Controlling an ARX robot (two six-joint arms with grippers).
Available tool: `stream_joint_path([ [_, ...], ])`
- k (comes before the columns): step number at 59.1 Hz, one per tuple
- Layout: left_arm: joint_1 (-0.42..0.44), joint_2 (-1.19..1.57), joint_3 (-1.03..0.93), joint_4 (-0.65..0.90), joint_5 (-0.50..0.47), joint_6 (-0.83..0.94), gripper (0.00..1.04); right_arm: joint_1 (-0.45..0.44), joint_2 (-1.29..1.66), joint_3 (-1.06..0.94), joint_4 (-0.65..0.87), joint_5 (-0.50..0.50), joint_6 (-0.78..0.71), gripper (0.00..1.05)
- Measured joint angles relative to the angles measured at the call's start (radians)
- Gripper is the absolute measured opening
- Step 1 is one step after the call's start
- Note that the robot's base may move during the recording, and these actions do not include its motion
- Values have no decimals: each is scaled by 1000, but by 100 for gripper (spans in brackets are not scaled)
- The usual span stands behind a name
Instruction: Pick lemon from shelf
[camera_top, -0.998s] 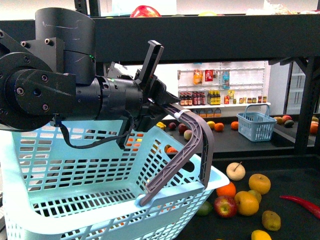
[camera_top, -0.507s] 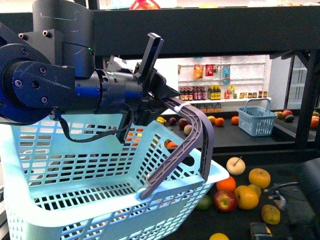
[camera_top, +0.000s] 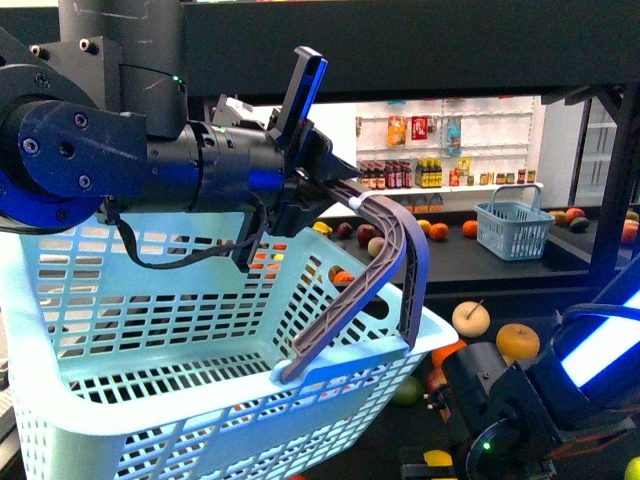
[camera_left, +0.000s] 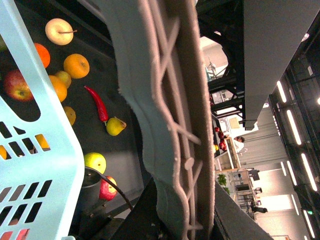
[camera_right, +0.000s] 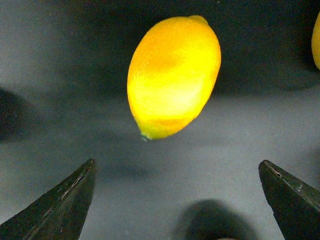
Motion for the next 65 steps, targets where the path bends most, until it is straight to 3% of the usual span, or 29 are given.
stream_joint_path([
  [48, 0, 0, 0, 0, 0, 0, 11, 3, 351, 535, -182, 57, 11, 97],
  [58, 0, 0, 0, 0, 0, 0, 11, 3, 357, 537, -177, 56, 10, 73],
  [65, 0, 0, 0, 0, 0, 0, 11, -2, 349, 507, -150, 55, 10, 65],
])
